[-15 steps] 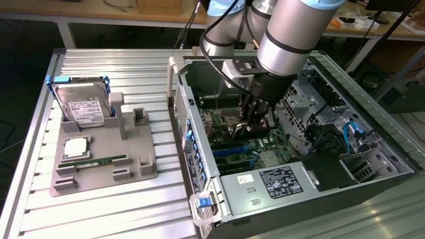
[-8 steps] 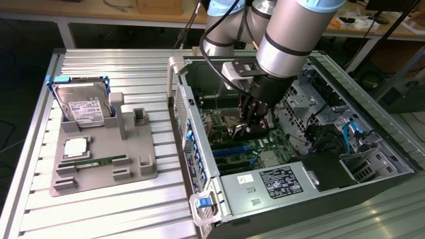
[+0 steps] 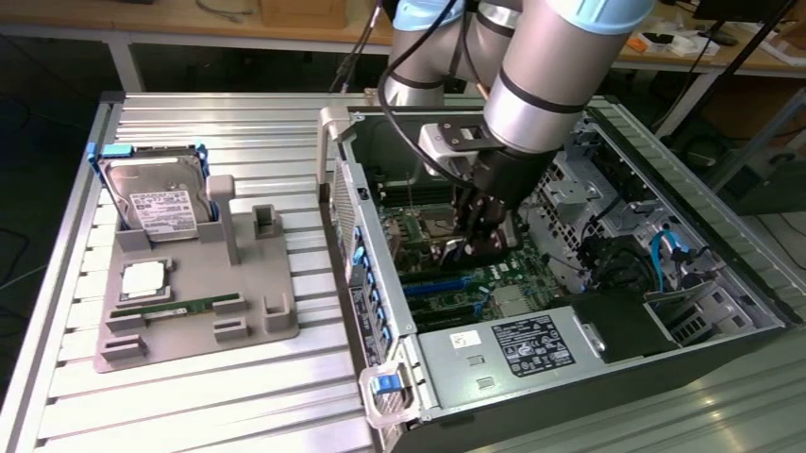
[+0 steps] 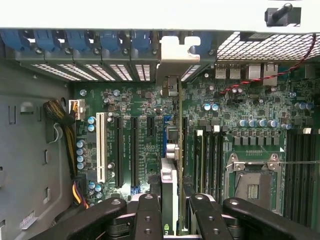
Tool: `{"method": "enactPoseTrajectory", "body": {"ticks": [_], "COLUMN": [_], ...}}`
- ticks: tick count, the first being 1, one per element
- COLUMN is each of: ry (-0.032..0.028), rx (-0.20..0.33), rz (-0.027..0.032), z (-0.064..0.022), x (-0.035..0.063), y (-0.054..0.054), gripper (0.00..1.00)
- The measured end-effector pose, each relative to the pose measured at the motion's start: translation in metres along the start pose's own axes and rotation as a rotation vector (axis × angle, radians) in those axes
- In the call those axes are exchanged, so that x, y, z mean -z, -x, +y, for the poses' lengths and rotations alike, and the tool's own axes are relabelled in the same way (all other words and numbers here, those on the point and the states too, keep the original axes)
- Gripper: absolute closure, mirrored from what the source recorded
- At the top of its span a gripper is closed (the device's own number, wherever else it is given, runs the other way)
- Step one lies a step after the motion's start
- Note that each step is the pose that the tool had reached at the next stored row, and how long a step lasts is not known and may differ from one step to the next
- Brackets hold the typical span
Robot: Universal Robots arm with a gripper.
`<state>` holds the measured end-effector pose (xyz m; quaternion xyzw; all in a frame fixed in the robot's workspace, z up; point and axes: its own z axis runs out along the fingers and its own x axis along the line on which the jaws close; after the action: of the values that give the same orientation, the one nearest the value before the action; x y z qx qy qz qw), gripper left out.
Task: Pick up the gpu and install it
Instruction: 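Insert the gpu into the slot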
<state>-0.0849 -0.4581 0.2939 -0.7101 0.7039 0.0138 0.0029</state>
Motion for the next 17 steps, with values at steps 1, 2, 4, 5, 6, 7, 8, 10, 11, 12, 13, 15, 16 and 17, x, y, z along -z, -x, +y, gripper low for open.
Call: {"method": "enactPoseTrajectory", "body": {"ticks": [1,2,4,5,6,7,8,10,11,12,13,15,16,17], "ry": [0.0,0.0,0.0,0.0,0.0,0.0,0.0,0.0,0.0,0.0,0.0,0.0,-0.0001,0.0], "rx": [0.0,0.0,0.0,0.0,0.0,0.0,0.0,0.0,0.0,0.0,0.0,0.0,0.0,0.0], "rz": [-0.0002,-0.0002,-0.0005,-0.0006,-0.0006,-0.0007,-0.0008,-0.001,-0.0011,-0.0011,-0.0012,-0.0013,-0.0015,-0.0013], "z": [0.0,0.0,-0.0001,-0.0001,-0.0001,-0.0001,-0.0001,-0.0001,-0.0002,-0.0002,-0.0002,-0.0002,-0.0003,-0.0002], "x": [-0.0009,-0.0018,-0.0038,-0.0049,-0.0058,-0.0067,-0.0079,-0.0096,-0.0104,-0.0112,-0.0121,-0.014,-0.0149,-0.0151], "y": [0.0,0.0,0.0,0.0,0.0,0.0,0.0,0.0,0.0,0.0,0.0,0.0,0.0,0.0], "gripper": [0.73,0.73,0.73,0.73,0.73,0.73,0.73,0.73,0.73,0.73,0.73,0.73,0.73,0.73]}}
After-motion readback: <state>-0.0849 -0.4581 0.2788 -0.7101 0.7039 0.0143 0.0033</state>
